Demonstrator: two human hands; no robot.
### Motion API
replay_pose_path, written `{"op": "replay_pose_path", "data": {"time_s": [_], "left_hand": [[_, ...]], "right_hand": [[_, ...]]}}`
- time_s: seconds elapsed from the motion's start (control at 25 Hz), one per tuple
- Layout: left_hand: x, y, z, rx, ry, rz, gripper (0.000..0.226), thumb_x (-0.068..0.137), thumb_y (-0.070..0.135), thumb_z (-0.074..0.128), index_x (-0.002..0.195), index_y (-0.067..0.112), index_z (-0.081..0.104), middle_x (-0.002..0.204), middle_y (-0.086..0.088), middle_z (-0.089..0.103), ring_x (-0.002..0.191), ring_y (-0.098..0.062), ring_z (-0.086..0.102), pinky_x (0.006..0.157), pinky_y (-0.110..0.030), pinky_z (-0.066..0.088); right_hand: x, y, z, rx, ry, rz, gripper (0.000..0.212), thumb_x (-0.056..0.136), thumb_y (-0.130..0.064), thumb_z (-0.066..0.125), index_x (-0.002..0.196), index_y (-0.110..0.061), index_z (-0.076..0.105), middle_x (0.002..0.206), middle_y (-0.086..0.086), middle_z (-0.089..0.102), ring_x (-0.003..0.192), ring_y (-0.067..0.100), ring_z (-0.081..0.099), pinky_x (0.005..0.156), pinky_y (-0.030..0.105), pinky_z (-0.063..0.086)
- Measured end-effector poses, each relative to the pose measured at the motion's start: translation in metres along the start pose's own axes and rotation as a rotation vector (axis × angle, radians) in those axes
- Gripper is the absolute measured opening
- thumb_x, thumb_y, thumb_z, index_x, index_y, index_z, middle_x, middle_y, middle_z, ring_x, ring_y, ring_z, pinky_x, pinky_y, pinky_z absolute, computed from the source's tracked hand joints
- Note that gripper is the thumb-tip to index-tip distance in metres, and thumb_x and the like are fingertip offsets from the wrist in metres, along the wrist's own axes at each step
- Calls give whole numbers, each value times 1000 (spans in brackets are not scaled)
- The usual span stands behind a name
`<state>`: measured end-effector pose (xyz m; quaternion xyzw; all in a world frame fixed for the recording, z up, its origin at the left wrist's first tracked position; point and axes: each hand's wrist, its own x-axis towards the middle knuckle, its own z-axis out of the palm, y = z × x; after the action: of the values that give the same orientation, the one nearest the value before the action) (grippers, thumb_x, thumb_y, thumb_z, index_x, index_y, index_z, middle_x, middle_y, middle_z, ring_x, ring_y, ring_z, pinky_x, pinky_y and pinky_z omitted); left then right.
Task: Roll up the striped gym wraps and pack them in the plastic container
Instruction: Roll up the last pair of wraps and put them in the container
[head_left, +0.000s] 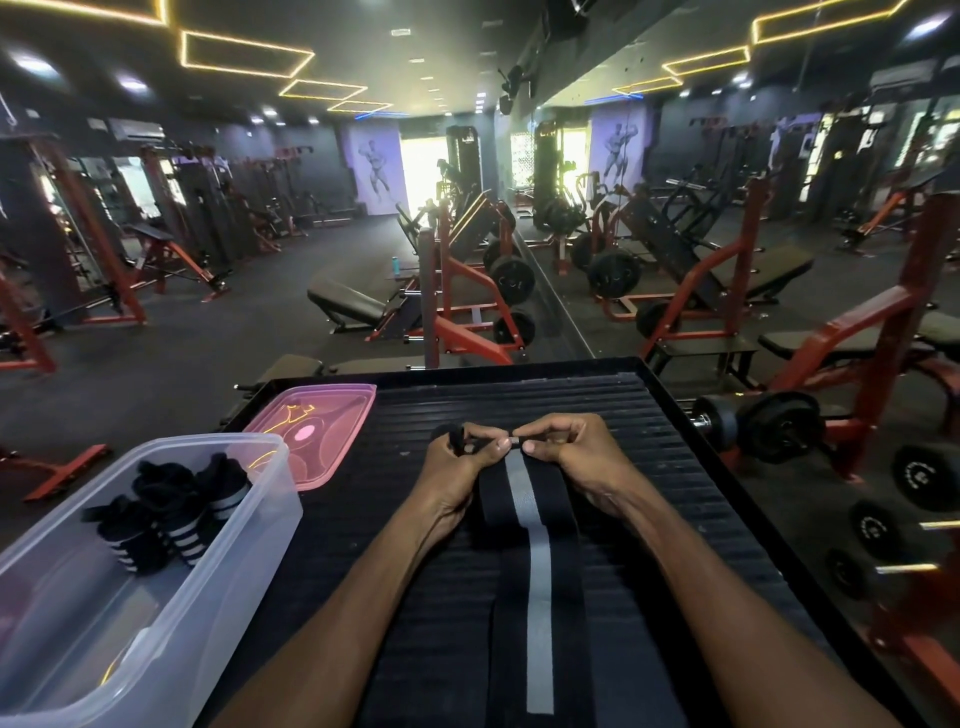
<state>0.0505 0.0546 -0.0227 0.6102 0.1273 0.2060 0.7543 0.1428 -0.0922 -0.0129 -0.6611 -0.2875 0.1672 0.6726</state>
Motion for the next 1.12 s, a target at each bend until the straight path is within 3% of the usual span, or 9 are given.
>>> {"op": "replay_pose_path", "data": {"time_s": [0.16,0.24,0.36,0.56,0.72,0.88,1.0,1.12], "left_hand": [[1,0,-1,56,-18,13,20,79,-5,76,78,15,76,92,-11,73,90,-21,68,86,-32,55],[1,-1,-2,85,-31,13,15,80,-2,76,87,11,76,94,-8,74,93,-19,68,83,-26,54],[0,-3,-7,74,-101,-11,17,83,12,77,98,6,77,102,-11,76,99,-22,71,87,-29,54],[3,-2,-9,259,-21,90,8,81,12,79,89,16,80,95,-2,78,98,-19,71,92,-31,54],[3,-2,-8,295,-5,129,10,82,7,77,89,12,79,93,-1,77,93,-12,70,87,-24,53],[3,-3,-7,190,-44,109,7,85,11,74,91,11,79,96,-2,78,96,-10,71,85,-19,53],[5,-5,-4,250,5,162,9,83,7,76,87,15,79,91,2,78,90,-4,71,80,-14,51],[5,-4,-5,264,32,196,18,82,2,76,83,20,77,89,5,77,89,-3,70,80,-13,51]], "right_hand": [[1,2,-2,-4,-21,36,9,86,0,73,94,0,78,91,11,79,87,15,74,82,25,57],[0,1,-2,-87,3,-9,10,84,1,75,89,-7,79,88,7,79,86,15,74,84,27,58],[1,0,-2,-163,54,-56,22,80,5,77,83,-17,79,87,3,79,87,14,74,85,27,57],[-2,-4,1,-168,20,-46,17,82,5,76,91,-10,78,81,-5,76,81,8,70,78,19,54],[-2,-5,2,-187,4,-45,17,83,5,74,91,-9,78,80,-5,76,78,7,69,79,25,56],[-3,-5,2,-177,34,-58,21,81,16,70,89,-3,75,56,-18,67,55,-9,61,63,8,45],[1,-1,0,-142,31,-31,24,80,13,73,85,-11,78,77,-6,78,74,-1,71,74,17,52],[2,0,1,-102,33,46,8,88,-4,73,92,-9,78,94,7,78,90,13,72,86,25,57]]}}
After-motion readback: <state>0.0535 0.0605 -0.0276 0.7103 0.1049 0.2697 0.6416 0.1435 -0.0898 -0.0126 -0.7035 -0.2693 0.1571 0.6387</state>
